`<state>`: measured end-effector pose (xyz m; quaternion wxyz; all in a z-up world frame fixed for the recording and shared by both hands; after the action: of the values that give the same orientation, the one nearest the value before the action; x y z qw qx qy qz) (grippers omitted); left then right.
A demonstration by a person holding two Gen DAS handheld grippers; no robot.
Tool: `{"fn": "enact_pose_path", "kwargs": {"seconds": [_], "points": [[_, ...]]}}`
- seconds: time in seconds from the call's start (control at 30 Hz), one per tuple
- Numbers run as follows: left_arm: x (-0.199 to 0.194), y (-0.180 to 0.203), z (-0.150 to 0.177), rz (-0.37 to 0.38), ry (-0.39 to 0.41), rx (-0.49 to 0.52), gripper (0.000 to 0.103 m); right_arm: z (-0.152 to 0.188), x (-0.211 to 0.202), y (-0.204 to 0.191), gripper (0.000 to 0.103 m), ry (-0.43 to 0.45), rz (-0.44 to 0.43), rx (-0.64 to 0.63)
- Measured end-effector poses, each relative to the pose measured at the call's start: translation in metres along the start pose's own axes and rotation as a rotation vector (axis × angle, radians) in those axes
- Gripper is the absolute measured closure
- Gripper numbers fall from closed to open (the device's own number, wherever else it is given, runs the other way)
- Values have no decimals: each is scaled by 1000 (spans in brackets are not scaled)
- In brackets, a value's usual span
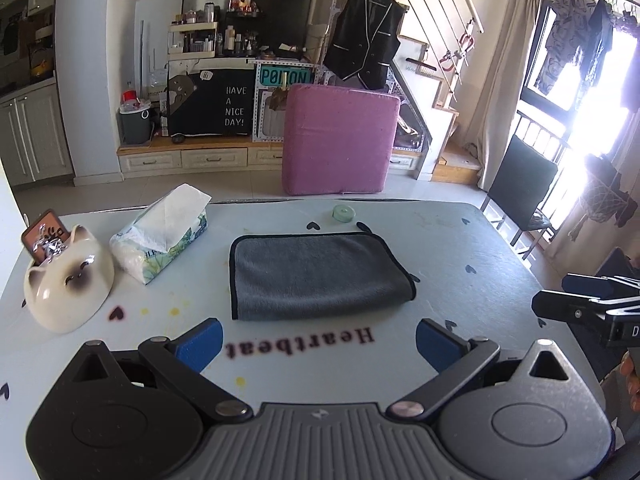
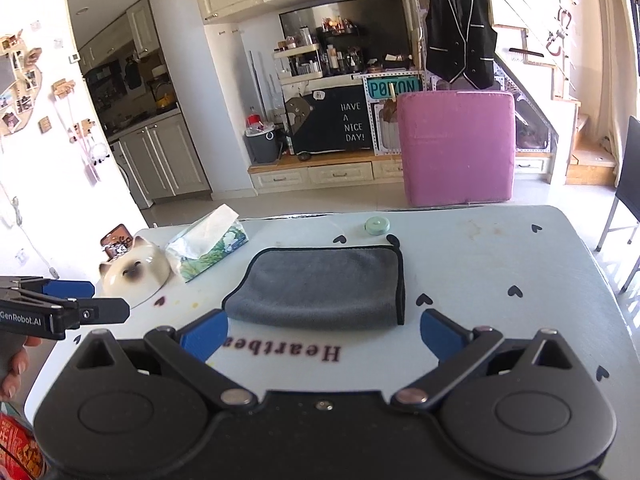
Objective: Fold towel
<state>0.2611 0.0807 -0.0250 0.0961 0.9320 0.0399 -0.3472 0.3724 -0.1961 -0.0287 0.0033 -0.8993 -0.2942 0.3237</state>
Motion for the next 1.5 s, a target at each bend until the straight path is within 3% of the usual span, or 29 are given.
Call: {"fn": "enact_pose_path", "kwargs": {"seconds": [0.83,1.5], "points": [[-108,14,64,91,91,18,1,58,-115,-20,1,88,-104,-11],[-152,32,109,139,132,51,1,95,-171,-31,1,109,-106,-12]]}}
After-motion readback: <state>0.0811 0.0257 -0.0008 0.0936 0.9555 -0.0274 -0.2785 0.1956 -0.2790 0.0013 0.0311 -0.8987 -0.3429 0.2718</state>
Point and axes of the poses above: each gripper's, at about its wrist camera, not at the fingertips, and x roughly the way its jaws point, y to its right, z to its underside, the point moved 1 cm from there along x, roughly the way its jaws point, and after that the axes turned 2 degrees about y, right-handed, at the moved point
